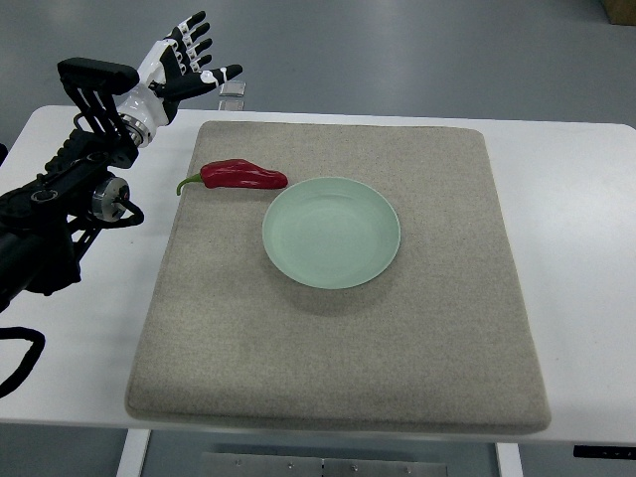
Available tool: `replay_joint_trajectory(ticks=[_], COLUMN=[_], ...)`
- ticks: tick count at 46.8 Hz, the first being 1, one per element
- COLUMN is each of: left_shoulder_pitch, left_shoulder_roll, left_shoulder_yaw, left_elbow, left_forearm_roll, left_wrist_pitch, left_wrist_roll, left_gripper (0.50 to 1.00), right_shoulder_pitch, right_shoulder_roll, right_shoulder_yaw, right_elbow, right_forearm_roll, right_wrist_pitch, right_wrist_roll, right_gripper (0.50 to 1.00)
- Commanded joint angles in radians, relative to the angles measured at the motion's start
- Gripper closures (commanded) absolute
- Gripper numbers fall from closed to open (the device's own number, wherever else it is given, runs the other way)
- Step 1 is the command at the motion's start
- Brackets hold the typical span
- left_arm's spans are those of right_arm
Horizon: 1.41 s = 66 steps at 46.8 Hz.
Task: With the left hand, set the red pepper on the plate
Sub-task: 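Move the open left hand down over the red pepper, then close the left hand fingers around the red pepper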
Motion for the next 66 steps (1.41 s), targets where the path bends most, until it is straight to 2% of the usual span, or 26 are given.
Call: replay_joint_trajectory(ticks=[1, 6, 13, 22, 36, 42, 60, 66], left_shoulder_pitch=[0.001, -0.001, -0.025, -0.071, -0.084, -0.085, -0.085, -0.085], left_shoulder_roll=[0.027, 0.064, 0.135, 0.19, 0.193, 0.19, 0.17, 0.155], left_shoulder_yaw=[0.004, 0.016, 0.074, 0.185, 0.232, 0.268, 0.275, 0.278], left_elbow=[-0.024, -0.064, -0.118, -0.128, -0.127, -0.121, -0.11, -0.09], left_forearm_roll=[0.125, 0.253, 0.342, 0.467, 0.679, 0.727, 0.853, 0.877], left_wrist_pitch=[-0.008, -0.021, -0.09, -0.097, -0.099, -0.097, -0.079, -0.078], left_wrist_roll=[0.001, 0.001, 0.001, 0.001, 0.001, 0.001, 0.003, 0.003], left_gripper=[0.521, 0.523, 0.529, 0.557, 0.564, 0.606, 0.649, 0.688], right_shoulder_pitch=[0.0, 0.0, 0.0, 0.0, 0.0, 0.0, 0.0, 0.0], right_shoulder_roll=[0.0, 0.0, 0.0, 0.0, 0.0, 0.0, 0.0, 0.0], right_shoulder_yaw=[0.001, -0.001, 0.001, 0.001, 0.001, 0.001, 0.001, -0.001], right_elbow=[0.0, -0.001, 0.0, 0.0, 0.0, 0.0, 0.0, 0.0], right_forearm_roll=[0.0, 0.0, 0.0, 0.0, 0.0, 0.0, 0.0, 0.0], right_wrist_pitch=[0.0, 0.0, 0.0, 0.0, 0.0, 0.0, 0.0, 0.0], right_wrist_roll=[0.0, 0.0, -0.001, 0.0, 0.0, 0.0, 0.0, 0.0], right_gripper=[0.568, 0.568, 0.568, 0.568, 0.568, 0.568, 0.568, 0.568])
